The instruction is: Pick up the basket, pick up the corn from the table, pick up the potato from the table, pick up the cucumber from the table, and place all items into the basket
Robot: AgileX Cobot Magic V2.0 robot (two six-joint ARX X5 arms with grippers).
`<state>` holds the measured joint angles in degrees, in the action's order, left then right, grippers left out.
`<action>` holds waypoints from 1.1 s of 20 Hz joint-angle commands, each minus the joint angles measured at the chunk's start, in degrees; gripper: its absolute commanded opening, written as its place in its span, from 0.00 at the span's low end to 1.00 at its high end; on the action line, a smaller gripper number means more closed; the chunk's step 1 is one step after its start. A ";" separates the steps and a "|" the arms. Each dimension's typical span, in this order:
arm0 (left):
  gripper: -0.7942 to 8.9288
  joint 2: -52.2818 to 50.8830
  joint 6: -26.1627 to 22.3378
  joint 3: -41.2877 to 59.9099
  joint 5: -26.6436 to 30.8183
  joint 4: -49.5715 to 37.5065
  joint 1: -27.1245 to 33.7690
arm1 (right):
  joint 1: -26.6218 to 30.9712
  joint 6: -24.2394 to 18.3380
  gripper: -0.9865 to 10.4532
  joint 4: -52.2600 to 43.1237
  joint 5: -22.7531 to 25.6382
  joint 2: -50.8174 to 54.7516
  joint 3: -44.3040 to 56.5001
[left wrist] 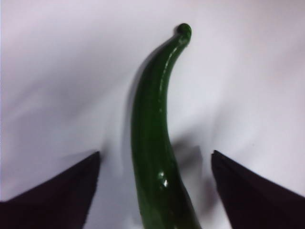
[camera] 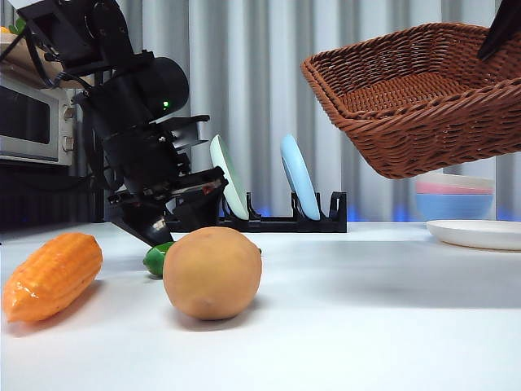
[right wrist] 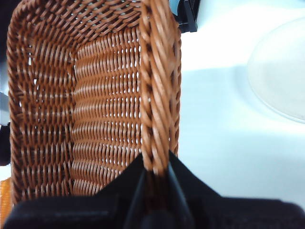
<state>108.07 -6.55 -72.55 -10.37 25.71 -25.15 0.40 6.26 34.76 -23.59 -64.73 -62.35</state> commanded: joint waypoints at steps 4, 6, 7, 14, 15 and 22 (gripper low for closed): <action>0.07 0.00 -2.08 0.11 2.10 1.77 -0.42 | -0.09 1.44 0.08 -0.79 -0.39 -0.46 -0.63; 0.07 -4.13 -1.81 0.09 3.43 1.90 0.48 | -0.09 1.44 0.08 -0.94 -0.37 -1.64 -0.63; 0.07 -7.32 -0.61 0.07 3.28 1.77 0.85 | -0.13 1.44 0.08 -1.05 -0.39 -2.54 -0.63; 0.07 -31.54 13.00 0.07 -0.74 -5.05 -1.03 | -5.90 5.09 0.08 -7.54 -0.50 -11.89 -0.63; 0.07 -32.72 14.19 0.07 -2.01 -7.34 -2.56 | -7.15 6.23 0.08 -8.94 -0.50 -13.05 -0.63; 0.07 -26.01 19.12 0.07 8.52 -10.34 -15.56 | -15.06 13.40 0.08 -16.57 -0.39 -16.26 -0.63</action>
<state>81.95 11.55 -73.06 -2.11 15.62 -40.45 -14.72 17.19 19.27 -23.64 -81.01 -62.37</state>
